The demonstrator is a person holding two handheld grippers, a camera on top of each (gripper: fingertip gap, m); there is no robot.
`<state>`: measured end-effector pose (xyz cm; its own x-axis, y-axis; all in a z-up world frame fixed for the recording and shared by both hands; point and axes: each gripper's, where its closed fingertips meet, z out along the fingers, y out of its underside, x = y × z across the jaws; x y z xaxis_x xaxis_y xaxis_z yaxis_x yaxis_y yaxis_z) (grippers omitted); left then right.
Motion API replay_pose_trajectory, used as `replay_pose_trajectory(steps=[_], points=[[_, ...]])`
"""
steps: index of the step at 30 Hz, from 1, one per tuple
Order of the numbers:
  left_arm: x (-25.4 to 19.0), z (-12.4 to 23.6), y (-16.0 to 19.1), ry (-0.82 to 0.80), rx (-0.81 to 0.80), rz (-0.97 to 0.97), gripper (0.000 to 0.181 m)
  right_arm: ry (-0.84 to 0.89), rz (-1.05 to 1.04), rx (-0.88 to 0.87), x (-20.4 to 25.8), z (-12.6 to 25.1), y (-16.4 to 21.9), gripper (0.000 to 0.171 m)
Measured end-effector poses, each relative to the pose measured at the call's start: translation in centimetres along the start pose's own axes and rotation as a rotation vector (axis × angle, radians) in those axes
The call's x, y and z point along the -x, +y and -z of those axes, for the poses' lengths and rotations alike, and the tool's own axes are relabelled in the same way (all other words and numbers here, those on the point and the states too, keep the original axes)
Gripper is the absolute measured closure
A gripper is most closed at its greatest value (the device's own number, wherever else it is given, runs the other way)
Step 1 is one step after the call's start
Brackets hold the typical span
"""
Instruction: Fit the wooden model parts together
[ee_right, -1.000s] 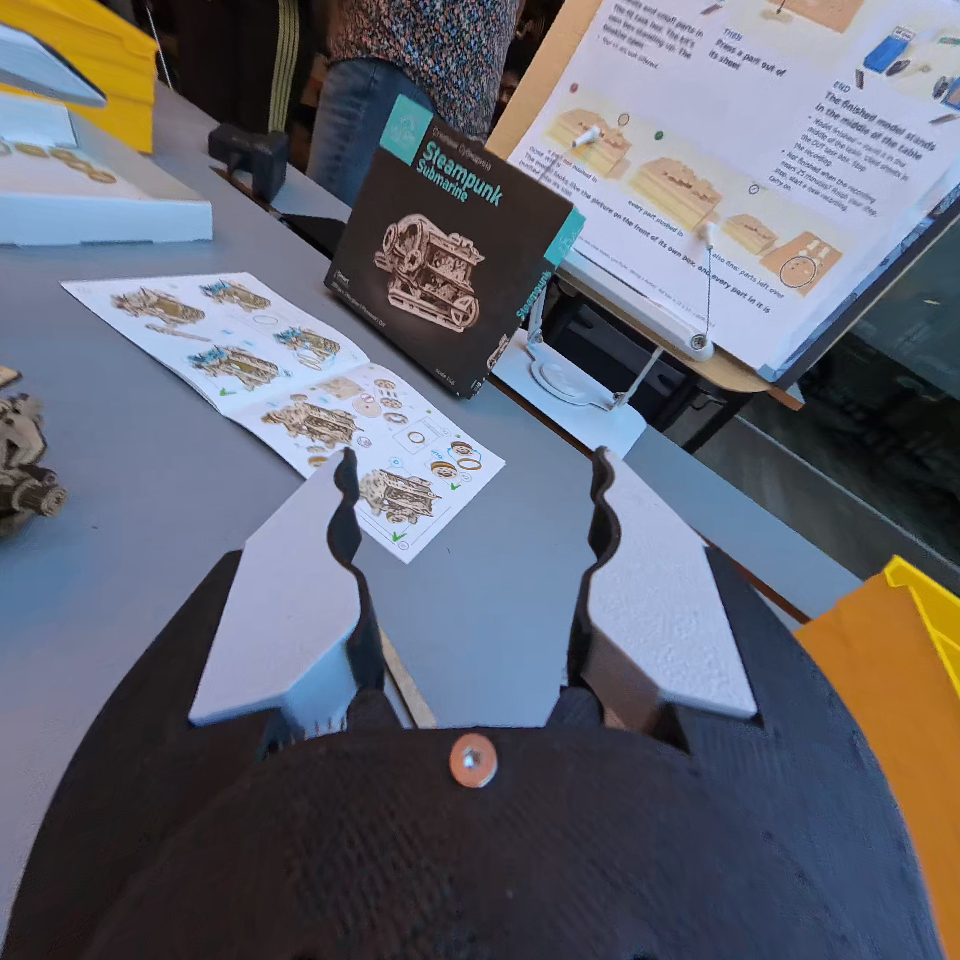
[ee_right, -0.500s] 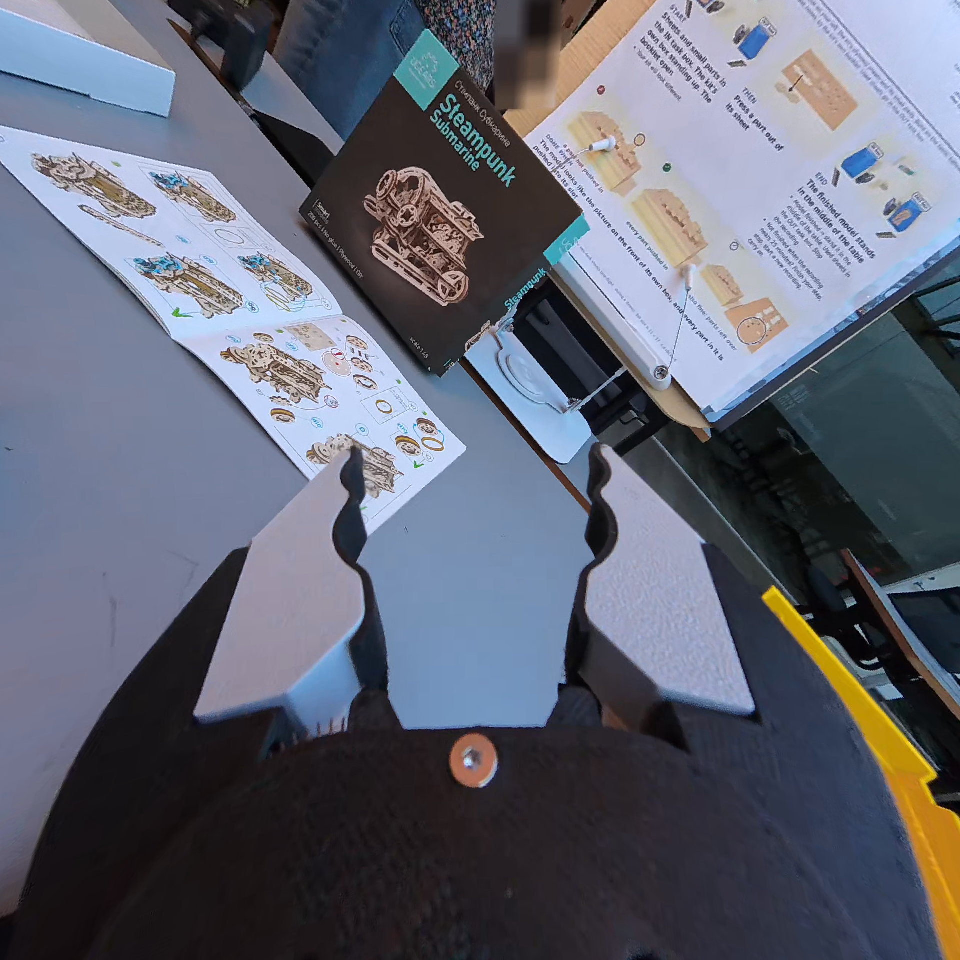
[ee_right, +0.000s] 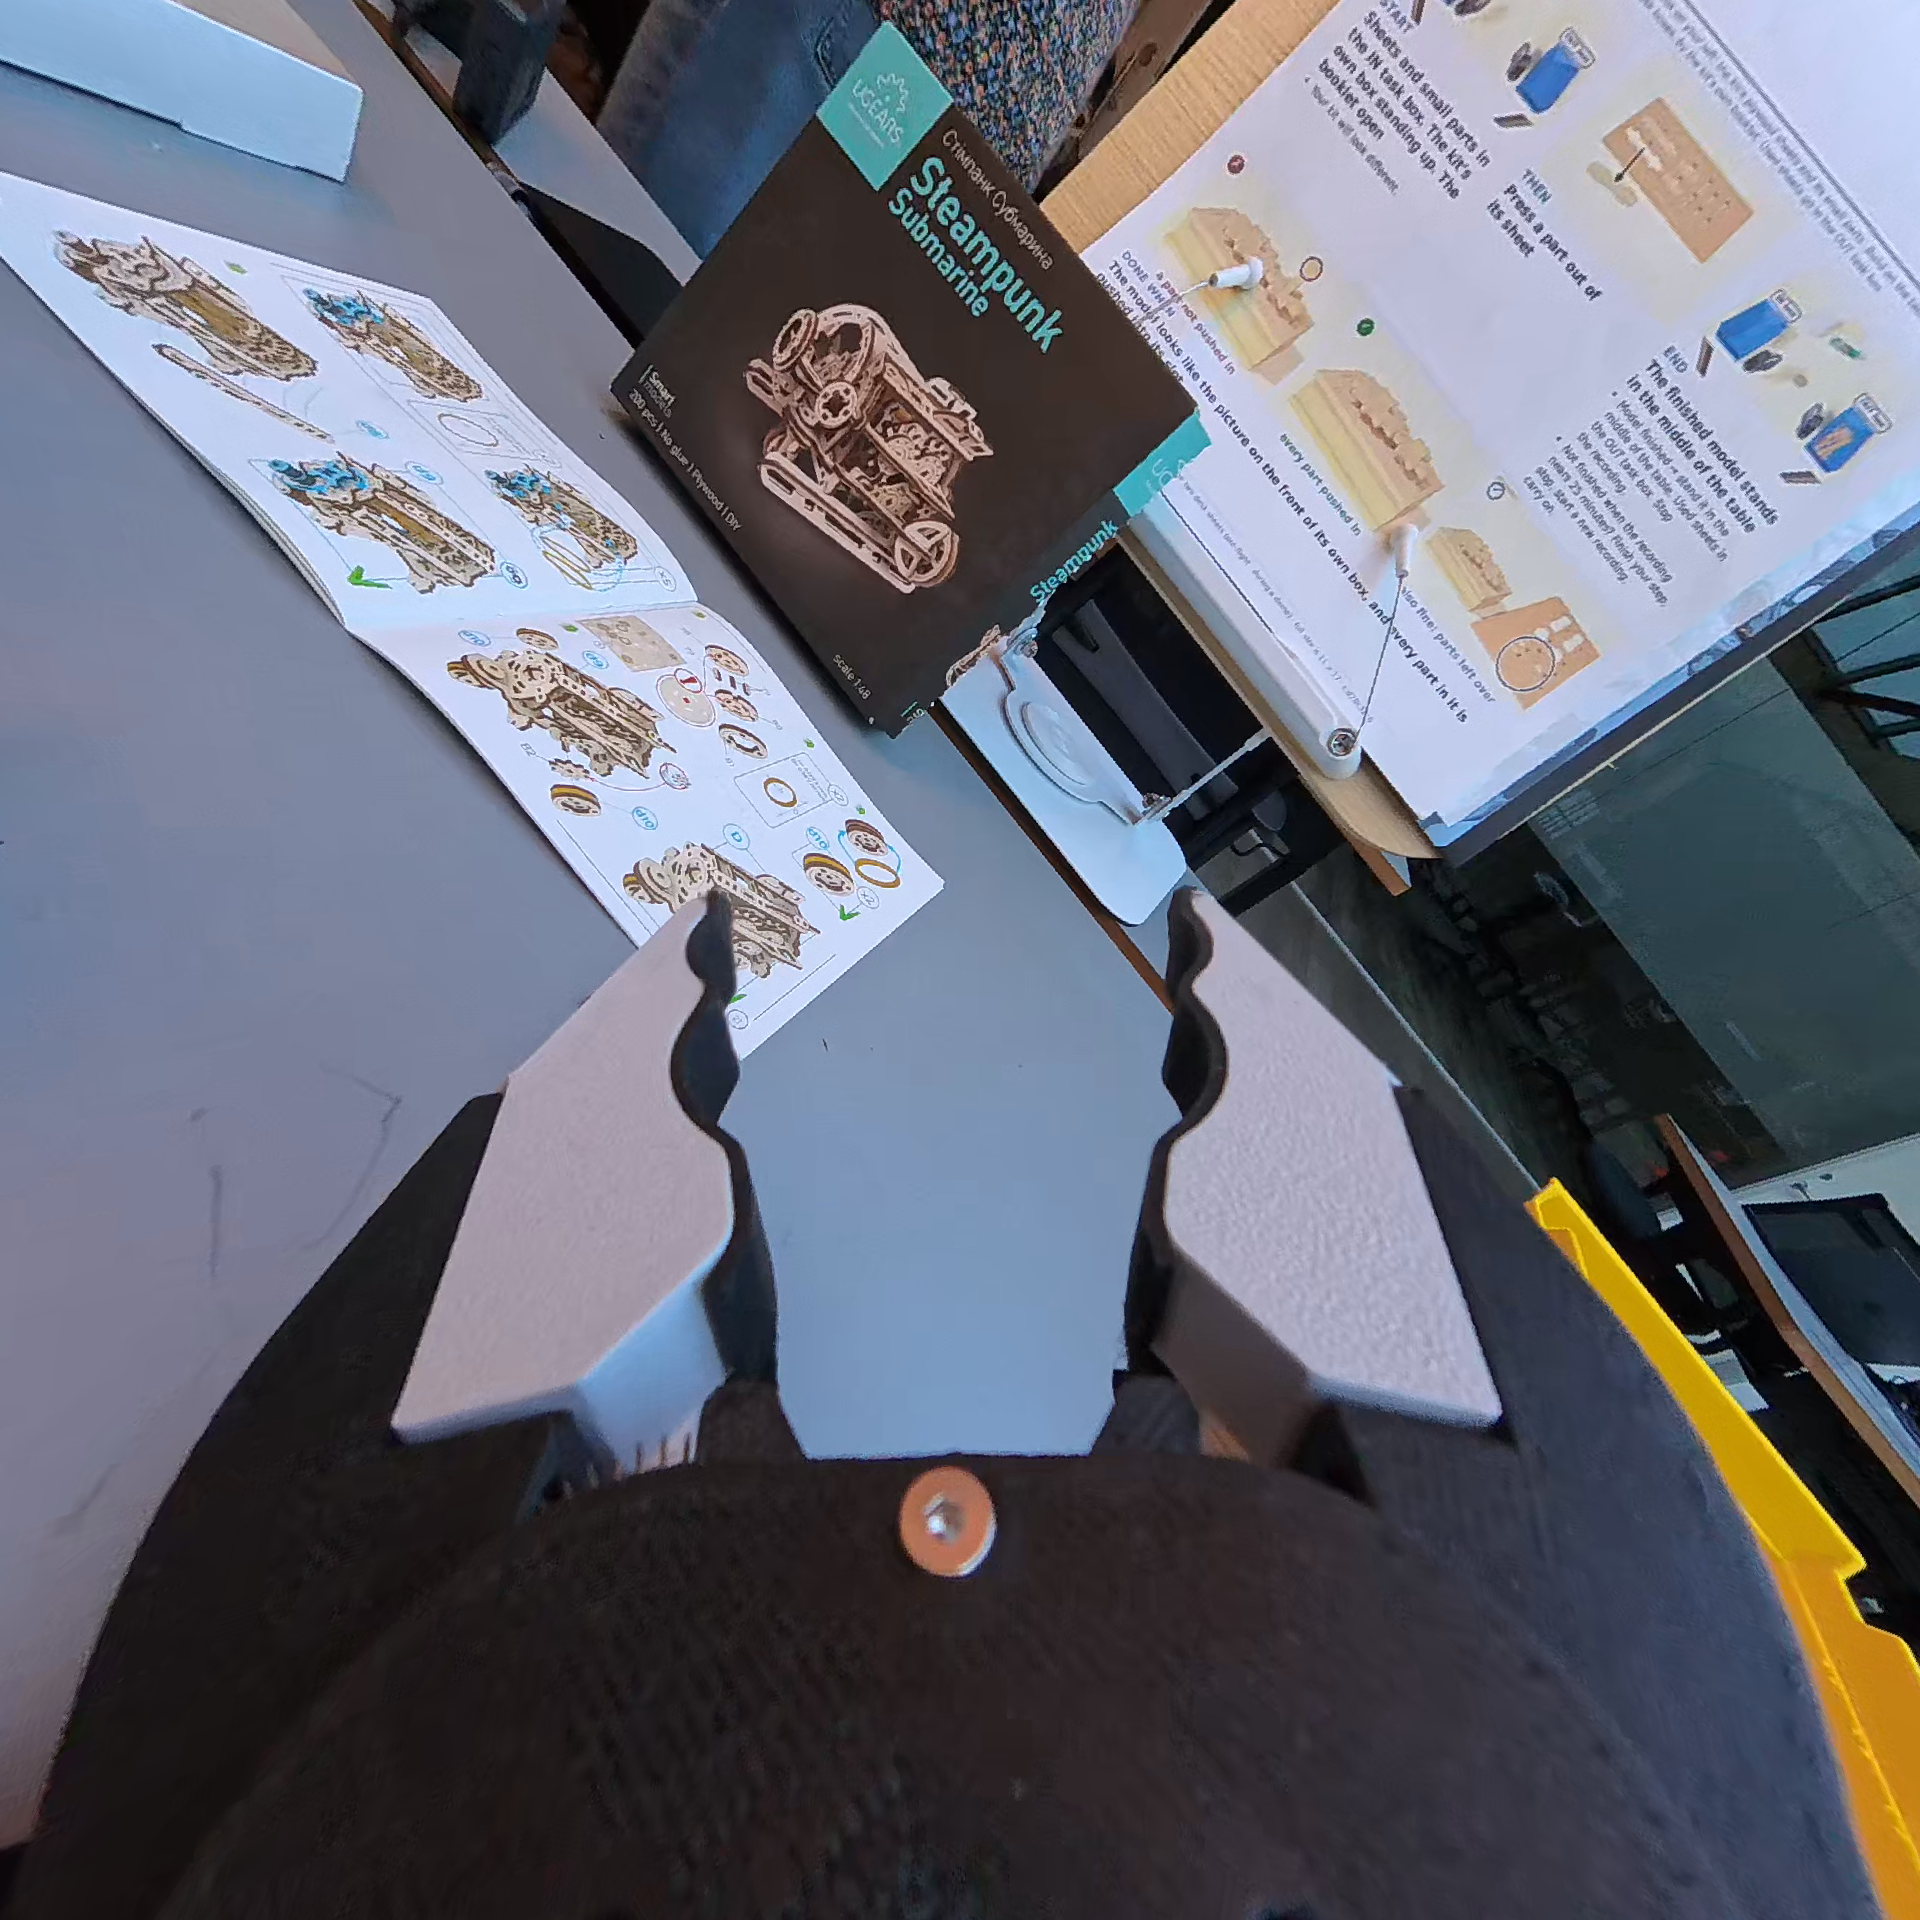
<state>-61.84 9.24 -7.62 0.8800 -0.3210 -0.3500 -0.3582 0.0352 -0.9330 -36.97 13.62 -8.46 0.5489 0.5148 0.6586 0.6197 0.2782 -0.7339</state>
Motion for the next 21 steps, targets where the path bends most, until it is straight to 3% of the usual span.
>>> replay_pose_trajectory(steps=[3,4,6,8,10,16,21], points=[[-1.2,0.1,-0.8,0.048,0.019,0.006,0.117,-0.004,-0.004,-0.018,0.1,0.2,-0.4,0.089],[-1.7,0.1,-1.5,0.084,0.037,0.038,0.108,-0.007,-0.005,-0.023,0.2,0.3,-0.5,0.090],[-2.7,0.2,-4.9,0.163,-0.011,0.114,0.119,-0.015,-0.002,-0.032,0.4,0.2,-0.6,0.092],[-4.4,0.4,-8.4,0.265,-0.076,0.120,0.112,-0.034,-0.006,-0.028,0.8,0.2,-0.6,0.091],[-4.9,0.4,-9.1,0.275,-0.077,0.046,0.108,-0.046,-0.015,-0.040,1.1,0.2,-1.0,0.092],[-4.5,0.5,-2.2,0.218,0.060,-0.065,0.112,-0.081,-0.010,-0.056,2.0,0.2,-1.4,0.098],[-4.9,-0.4,0.8,0.194,0.178,-0.167,0.114,-0.158,-0.003,-0.061,3.5,0.2,-1.7,0.133]])
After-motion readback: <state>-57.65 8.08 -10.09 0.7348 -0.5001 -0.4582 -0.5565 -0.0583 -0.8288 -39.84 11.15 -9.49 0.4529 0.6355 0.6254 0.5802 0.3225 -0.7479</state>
